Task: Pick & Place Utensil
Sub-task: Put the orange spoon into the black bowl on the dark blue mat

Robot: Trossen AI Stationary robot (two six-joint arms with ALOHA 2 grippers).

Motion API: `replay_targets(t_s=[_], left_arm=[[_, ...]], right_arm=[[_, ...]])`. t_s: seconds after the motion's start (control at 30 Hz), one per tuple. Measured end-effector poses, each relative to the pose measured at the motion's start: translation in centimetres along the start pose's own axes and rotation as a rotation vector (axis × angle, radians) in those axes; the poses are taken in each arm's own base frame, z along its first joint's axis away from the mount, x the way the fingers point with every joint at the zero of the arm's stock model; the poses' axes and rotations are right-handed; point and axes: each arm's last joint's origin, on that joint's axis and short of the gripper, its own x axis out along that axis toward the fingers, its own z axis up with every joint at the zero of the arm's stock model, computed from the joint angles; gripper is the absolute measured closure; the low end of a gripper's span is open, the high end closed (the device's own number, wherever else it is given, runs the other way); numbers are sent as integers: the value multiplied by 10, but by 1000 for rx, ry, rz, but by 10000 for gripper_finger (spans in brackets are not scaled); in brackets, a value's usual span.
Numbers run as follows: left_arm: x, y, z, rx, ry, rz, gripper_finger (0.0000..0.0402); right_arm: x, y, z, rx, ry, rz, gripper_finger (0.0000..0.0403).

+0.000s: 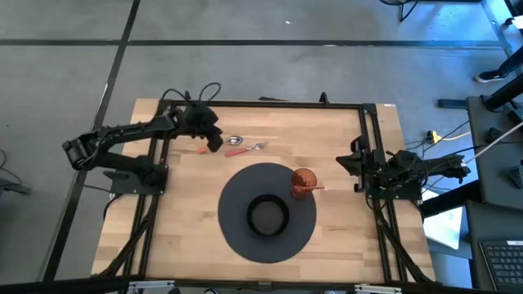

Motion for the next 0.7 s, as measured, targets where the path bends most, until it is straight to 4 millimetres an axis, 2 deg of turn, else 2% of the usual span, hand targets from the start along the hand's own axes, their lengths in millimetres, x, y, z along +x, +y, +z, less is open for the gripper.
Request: replay_targets(t_s=[0.27, 0.4, 0.7], left_arm=[[-1, -12, -18, 52, 176, 4, 270], [-1, -19, -22, 82, 211, 19, 241], [-3, -37, -27, 271, 209, 175, 229]], right_arm=[[0, 0, 0, 92, -1, 0, 386], [0, 0, 0, 105, 0, 0, 386], [0, 0, 0, 103, 0, 0, 386]])
